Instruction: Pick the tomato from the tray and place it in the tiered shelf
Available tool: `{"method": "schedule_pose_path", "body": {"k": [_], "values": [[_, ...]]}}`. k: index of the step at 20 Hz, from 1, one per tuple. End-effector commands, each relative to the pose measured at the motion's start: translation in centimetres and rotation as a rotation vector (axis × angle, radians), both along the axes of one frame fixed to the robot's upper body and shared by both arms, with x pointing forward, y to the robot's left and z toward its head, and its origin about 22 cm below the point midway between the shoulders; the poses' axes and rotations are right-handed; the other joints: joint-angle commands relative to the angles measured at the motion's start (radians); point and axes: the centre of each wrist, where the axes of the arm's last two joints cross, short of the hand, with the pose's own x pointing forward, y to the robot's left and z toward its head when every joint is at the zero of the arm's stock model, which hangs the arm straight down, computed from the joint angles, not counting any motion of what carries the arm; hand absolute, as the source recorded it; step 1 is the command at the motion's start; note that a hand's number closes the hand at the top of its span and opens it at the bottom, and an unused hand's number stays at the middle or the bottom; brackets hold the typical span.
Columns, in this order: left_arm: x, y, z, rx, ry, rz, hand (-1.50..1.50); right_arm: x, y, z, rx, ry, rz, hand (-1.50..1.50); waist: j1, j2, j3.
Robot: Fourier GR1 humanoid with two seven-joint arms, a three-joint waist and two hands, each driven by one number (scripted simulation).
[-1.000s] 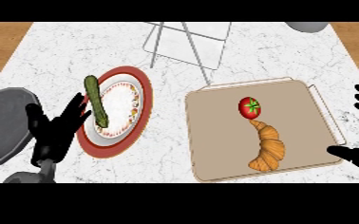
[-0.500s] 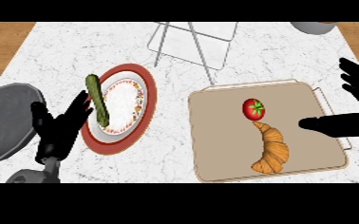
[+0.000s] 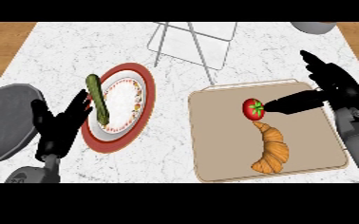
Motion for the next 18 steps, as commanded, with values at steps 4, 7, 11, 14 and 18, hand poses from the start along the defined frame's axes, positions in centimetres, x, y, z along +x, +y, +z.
{"method": "schedule_pose_path", "body": {"k": [4,7,11,14,18], "values": [[0.7,0.3,-1.3,-0.003,0.061,0.017,0.0,0.8,2.9,-2.1,-0.079,0.168,0.002,-1.5,-0.015,0.007,-0.009],[-0.5,0.2,-0.1,-0.009,0.06,0.002,0.0,0.1,3.0,-2.6,-0.09,0.197,-0.029,-1.5,-0.015,0.002,-0.008],[0.1,-0.3,-0.7,0.002,0.063,0.04,0.0,0.6,3.9,-2.9,-0.146,0.196,-0.055,-1.5,-0.017,0.004,-0.008],[0.4,-0.5,-0.7,-0.009,0.057,0.022,0.0,-0.2,4.0,-2.7,-0.149,0.211,-0.042,-1.5,-0.023,0.003,-0.009],[-1.0,-0.3,-1.7,-0.029,0.067,0.025,0.0,1.9,4.3,-4.6,-0.143,0.212,-0.052,-1.5,-0.011,0.005,-0.008]]}}
